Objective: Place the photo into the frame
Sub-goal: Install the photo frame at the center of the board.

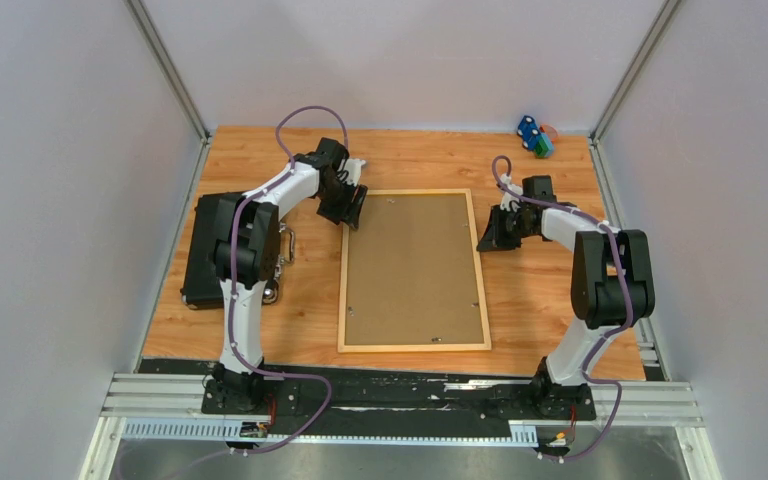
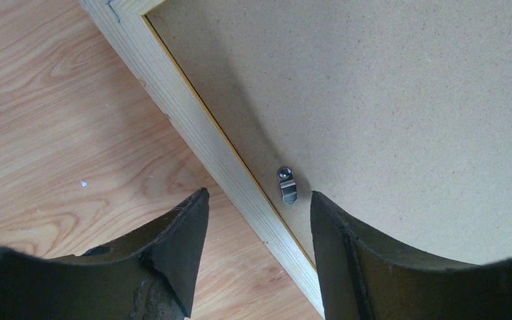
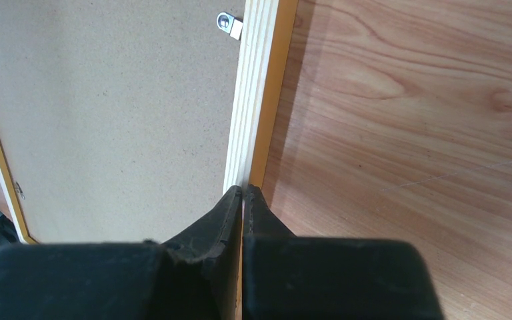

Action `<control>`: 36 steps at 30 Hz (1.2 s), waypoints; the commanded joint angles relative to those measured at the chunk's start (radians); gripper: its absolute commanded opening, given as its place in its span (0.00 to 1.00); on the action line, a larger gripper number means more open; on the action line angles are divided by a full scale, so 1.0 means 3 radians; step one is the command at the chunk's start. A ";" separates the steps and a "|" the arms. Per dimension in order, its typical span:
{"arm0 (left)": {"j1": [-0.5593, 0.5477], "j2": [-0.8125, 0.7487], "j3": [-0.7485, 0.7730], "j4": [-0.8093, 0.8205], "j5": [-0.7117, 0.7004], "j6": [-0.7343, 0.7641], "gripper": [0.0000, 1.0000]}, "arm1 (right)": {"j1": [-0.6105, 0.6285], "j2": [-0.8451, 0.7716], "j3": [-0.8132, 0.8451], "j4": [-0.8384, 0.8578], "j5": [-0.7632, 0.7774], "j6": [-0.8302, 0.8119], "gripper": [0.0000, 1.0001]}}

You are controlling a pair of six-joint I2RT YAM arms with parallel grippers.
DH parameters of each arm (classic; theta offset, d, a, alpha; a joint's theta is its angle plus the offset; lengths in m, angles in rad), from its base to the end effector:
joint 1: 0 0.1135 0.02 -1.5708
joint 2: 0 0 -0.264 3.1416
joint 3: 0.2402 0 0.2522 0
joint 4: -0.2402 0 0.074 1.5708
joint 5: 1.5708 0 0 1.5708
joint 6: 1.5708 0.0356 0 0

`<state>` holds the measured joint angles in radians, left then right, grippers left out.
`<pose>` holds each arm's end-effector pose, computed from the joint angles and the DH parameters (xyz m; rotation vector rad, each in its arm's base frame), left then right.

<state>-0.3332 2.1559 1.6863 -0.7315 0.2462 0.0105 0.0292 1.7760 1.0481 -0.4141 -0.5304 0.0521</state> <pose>0.4230 -0.1556 0.1750 0.5400 2.7340 -0.4239 0.3395 0.0279 0.1586 -0.1260 2.6449 0.7407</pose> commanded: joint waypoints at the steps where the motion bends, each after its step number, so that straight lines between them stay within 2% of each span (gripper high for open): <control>1: -0.0014 -0.0002 0.0129 0.0070 -0.0023 0.0070 0.64 | -0.0021 0.0076 0.0009 0.0000 0.0062 -0.0030 0.04; 8: -0.0014 0.0063 0.0138 0.0112 -0.0150 0.0112 0.53 | -0.0026 0.0093 0.0009 -0.0003 0.0051 -0.0026 0.04; 19: -0.0014 0.0062 0.0121 0.0230 -0.0172 0.0204 0.18 | -0.0031 0.0119 0.0014 -0.0001 0.0035 -0.0025 0.04; 28: -0.0014 -0.0010 -0.0121 0.0436 -0.0150 0.0236 0.00 | -0.0031 0.0129 0.0029 -0.0002 0.0011 -0.0026 0.03; 36: -0.0009 -0.0146 -0.0460 0.0737 0.0044 0.0262 0.00 | -0.0032 0.0118 0.0024 -0.0007 -0.0015 -0.0053 0.04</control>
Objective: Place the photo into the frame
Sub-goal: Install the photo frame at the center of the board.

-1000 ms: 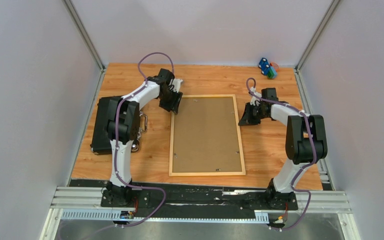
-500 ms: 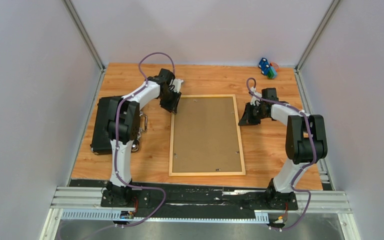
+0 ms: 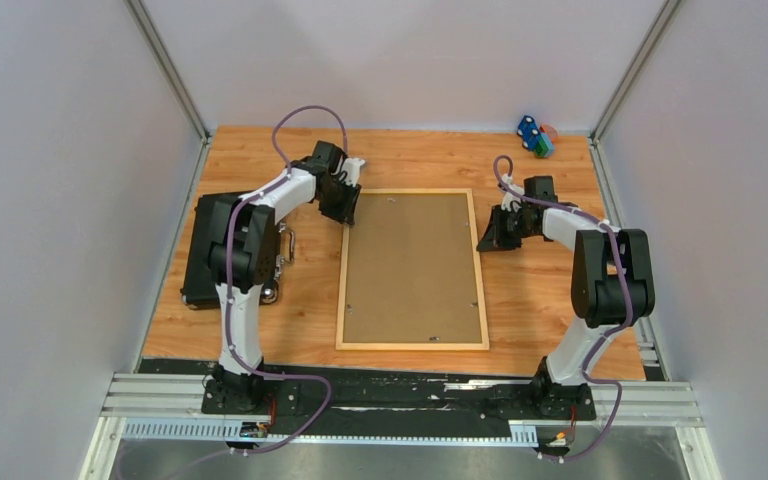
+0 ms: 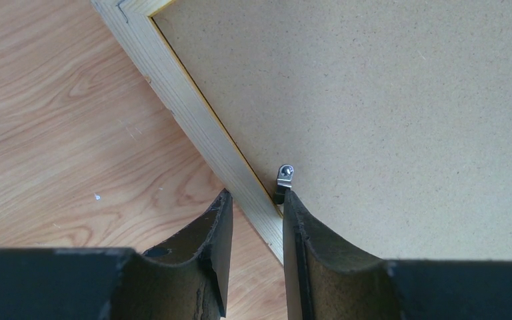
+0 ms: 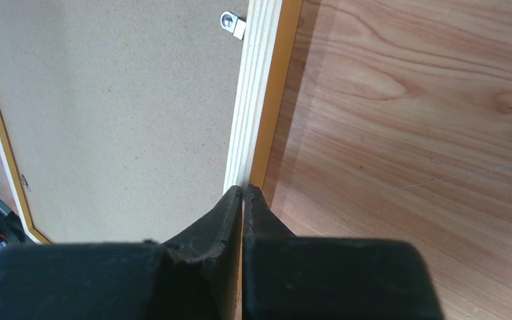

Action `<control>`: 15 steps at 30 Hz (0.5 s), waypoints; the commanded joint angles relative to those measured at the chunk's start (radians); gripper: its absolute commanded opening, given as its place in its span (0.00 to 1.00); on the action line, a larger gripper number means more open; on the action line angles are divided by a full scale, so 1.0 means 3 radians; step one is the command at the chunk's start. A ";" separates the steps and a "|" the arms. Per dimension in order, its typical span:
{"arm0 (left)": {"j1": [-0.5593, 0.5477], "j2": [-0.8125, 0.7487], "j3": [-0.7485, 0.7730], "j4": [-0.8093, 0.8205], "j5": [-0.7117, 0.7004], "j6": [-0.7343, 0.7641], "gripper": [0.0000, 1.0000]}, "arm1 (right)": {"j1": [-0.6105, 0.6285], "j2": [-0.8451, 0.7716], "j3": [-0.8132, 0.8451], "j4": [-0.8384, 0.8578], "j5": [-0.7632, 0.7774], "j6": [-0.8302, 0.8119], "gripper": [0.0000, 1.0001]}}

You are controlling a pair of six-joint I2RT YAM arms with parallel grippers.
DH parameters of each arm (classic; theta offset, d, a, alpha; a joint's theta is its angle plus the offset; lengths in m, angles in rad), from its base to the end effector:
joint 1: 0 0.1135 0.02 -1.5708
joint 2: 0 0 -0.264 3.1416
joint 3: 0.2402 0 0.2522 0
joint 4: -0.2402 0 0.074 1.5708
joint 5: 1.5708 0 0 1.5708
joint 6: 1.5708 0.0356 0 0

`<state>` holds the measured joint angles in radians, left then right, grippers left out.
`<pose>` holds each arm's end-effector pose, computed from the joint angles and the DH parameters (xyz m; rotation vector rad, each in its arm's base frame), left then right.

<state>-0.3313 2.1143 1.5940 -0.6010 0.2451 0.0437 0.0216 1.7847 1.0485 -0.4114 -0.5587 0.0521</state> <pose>0.4190 -0.1533 0.1720 0.5784 2.6404 -0.4179 0.3401 0.0262 0.1565 -0.1223 2.6408 0.7773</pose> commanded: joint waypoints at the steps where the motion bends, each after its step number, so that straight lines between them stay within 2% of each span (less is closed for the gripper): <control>1: -0.0016 -0.0024 -0.0146 0.0311 0.0060 0.0193 0.00 | -0.0011 0.0085 0.0026 -0.0016 0.0073 -0.0060 0.04; 10: -0.0015 -0.0038 -0.0062 0.0226 0.0512 0.0543 0.00 | -0.0010 0.0090 0.0051 -0.0032 0.0035 -0.0121 0.04; 15: -0.0015 -0.0031 -0.0010 0.0202 0.0603 0.0682 0.00 | -0.0010 0.0104 0.0059 -0.0050 0.0008 -0.0139 0.04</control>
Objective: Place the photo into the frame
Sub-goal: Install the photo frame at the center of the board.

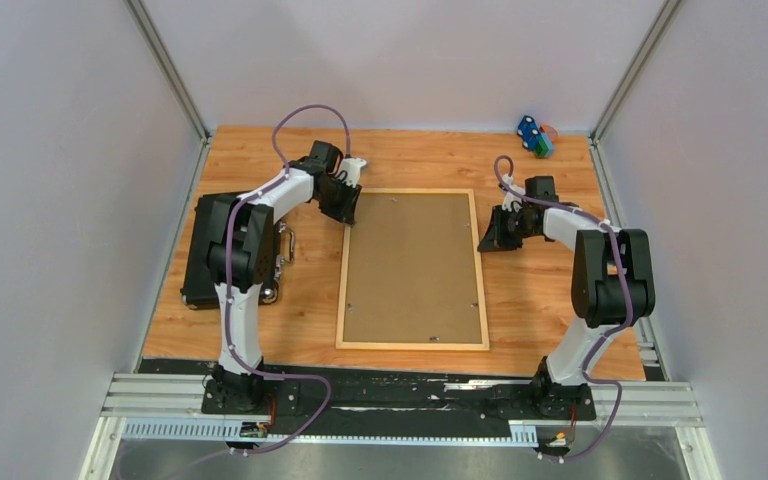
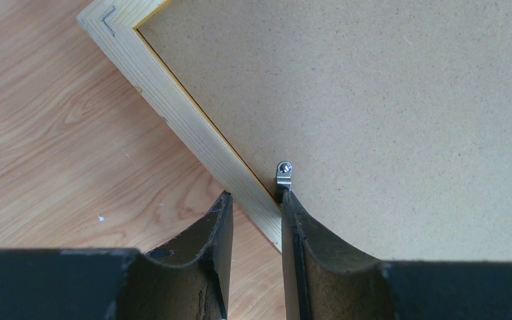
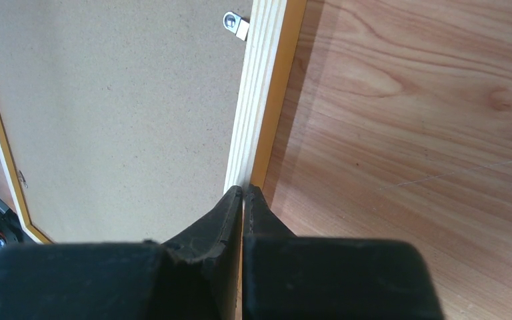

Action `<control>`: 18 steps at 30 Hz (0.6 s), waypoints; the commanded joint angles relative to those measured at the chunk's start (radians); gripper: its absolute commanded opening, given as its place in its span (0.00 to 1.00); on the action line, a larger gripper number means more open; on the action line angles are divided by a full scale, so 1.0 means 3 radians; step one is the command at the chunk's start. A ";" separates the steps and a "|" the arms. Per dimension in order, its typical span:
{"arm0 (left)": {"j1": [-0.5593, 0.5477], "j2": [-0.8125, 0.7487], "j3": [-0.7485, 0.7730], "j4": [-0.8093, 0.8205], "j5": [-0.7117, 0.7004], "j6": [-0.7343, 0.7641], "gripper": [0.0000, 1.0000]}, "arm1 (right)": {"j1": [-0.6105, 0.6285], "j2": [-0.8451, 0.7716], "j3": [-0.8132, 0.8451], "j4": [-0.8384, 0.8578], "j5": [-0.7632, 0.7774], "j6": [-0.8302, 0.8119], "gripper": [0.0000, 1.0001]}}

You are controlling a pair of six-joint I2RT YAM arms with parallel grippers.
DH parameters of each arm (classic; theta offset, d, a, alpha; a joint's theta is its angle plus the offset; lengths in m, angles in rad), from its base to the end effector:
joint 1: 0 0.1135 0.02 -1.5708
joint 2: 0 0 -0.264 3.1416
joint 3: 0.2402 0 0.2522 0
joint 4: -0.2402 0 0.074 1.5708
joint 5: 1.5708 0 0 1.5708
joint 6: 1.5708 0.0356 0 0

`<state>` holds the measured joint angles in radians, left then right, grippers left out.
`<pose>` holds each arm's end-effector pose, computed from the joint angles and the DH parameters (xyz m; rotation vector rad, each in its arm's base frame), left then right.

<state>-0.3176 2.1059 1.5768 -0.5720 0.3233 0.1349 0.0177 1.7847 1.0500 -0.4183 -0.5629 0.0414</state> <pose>0.4193 -0.1498 0.1727 0.6985 2.5714 -0.4905 0.3399 0.0250 0.1566 -0.1305 2.6413 0.7794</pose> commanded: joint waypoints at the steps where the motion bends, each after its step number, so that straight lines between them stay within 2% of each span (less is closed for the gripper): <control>1: -0.0061 -0.0001 0.0071 0.0077 0.0350 0.0404 0.00 | 0.0002 0.0109 0.0054 -0.0028 0.0018 -0.0105 0.04; 7: -0.0066 -0.0020 0.0119 0.0069 0.0317 0.0619 0.00 | 0.0002 0.0143 0.0077 -0.0037 -0.0017 -0.0107 0.04; 9: -0.0066 -0.0018 0.0130 0.0084 0.0295 0.0619 0.04 | 0.0002 0.0153 0.0079 -0.0044 -0.0029 -0.0105 0.04; 10: -0.0065 -0.0019 0.0131 0.0090 0.0279 0.0609 0.15 | 0.0002 0.0156 0.0078 -0.0047 -0.0029 -0.0107 0.04; 11: -0.0066 -0.0019 0.0139 0.0101 0.0273 0.0571 0.22 | 0.0002 0.0157 0.0079 -0.0048 -0.0035 -0.0107 0.04; 12: -0.0062 -0.0020 0.0144 0.0104 0.0270 0.0539 0.35 | 0.0002 0.0156 0.0075 -0.0050 -0.0035 -0.0107 0.04; 13: -0.0062 -0.0029 0.0154 0.0113 0.0266 0.0479 0.41 | 0.0002 0.0156 0.0077 -0.0054 -0.0038 -0.0105 0.04; 14: -0.0061 -0.0034 0.0159 0.0112 0.0272 0.0439 0.57 | 0.0002 0.0156 0.0079 -0.0053 -0.0042 -0.0106 0.04; 16: -0.0060 -0.0052 0.0174 0.0110 0.0293 0.0327 0.70 | 0.0002 0.0161 0.0079 -0.0053 -0.0049 -0.0107 0.04; 18: -0.0061 -0.0070 0.0197 0.0105 0.0317 0.0213 0.74 | 0.0002 0.0170 0.0086 -0.0055 -0.0054 -0.0103 0.04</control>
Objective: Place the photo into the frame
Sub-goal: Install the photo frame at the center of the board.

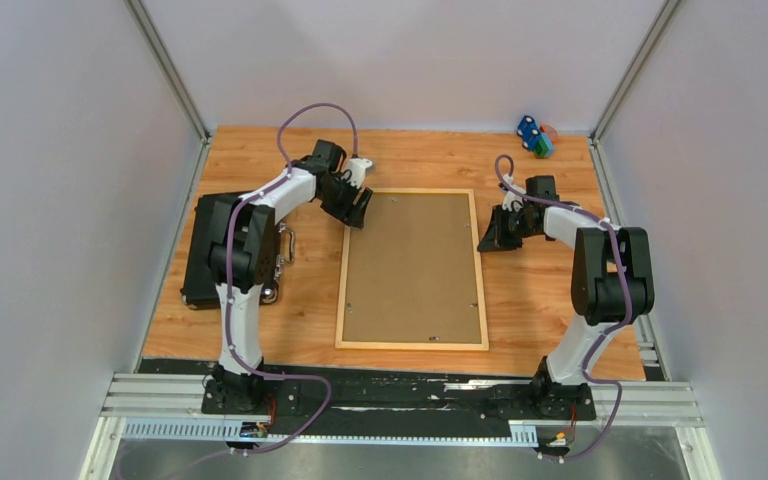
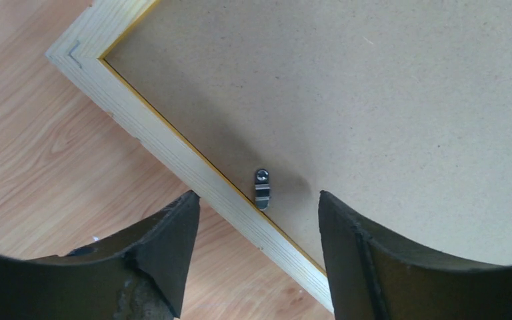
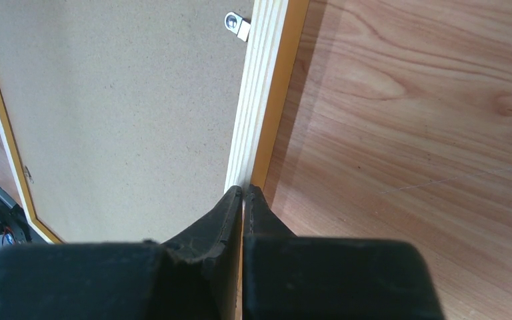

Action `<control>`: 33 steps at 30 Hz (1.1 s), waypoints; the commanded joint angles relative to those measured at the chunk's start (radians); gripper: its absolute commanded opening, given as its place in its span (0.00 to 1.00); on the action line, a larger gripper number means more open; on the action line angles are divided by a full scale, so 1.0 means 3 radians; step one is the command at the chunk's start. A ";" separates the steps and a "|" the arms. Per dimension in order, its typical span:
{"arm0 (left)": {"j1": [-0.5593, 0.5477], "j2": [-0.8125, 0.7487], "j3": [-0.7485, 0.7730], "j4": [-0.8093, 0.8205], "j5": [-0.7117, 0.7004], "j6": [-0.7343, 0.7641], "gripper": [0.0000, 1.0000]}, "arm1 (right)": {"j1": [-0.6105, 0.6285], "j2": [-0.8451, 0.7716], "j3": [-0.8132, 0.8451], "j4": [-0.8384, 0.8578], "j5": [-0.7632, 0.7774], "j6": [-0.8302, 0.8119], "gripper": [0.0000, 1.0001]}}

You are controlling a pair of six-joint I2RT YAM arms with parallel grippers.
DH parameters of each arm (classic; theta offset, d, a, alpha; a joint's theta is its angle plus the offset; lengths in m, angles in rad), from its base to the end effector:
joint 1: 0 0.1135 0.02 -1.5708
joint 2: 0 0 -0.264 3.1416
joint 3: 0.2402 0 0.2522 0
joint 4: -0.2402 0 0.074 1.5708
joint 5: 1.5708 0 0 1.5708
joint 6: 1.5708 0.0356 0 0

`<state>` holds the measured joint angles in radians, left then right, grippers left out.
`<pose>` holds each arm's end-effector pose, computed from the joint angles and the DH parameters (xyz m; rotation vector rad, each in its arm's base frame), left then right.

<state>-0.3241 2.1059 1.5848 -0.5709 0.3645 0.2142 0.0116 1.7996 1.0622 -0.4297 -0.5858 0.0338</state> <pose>0.4191 -0.1542 0.1755 0.8159 2.5114 -0.5208 0.3420 0.0236 0.1550 -0.1337 2.6443 0.8090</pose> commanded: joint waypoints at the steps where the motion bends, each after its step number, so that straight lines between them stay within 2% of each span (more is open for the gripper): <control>1: -0.0037 -0.0072 0.0182 0.0087 0.0188 -0.0114 0.74 | 0.0023 0.0126 0.0044 -0.0019 0.0016 -0.0077 0.04; 5: -0.0036 -0.0038 0.0253 0.0022 0.0145 -0.0177 0.73 | 0.0023 0.0115 0.0044 -0.0021 0.0005 -0.0075 0.04; 11: -0.0042 -0.0001 0.0244 0.0017 -0.0140 -0.0087 0.64 | 0.0023 0.0114 0.0044 -0.0020 0.0000 -0.0082 0.04; 23: -0.0045 0.0100 0.0137 0.0056 -0.0234 -0.0086 0.57 | 0.0023 0.0139 0.0046 -0.0029 -0.0004 -0.0074 0.04; 33: -0.0060 0.0122 0.0081 0.0032 -0.0391 -0.0197 0.47 | 0.0023 0.0132 0.0048 -0.0027 -0.0015 -0.0077 0.04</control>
<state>-0.3325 2.1143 1.6188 -0.5655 0.2749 0.1783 0.0078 1.8088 1.0691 -0.4362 -0.5972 0.0319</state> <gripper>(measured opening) 0.483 0.037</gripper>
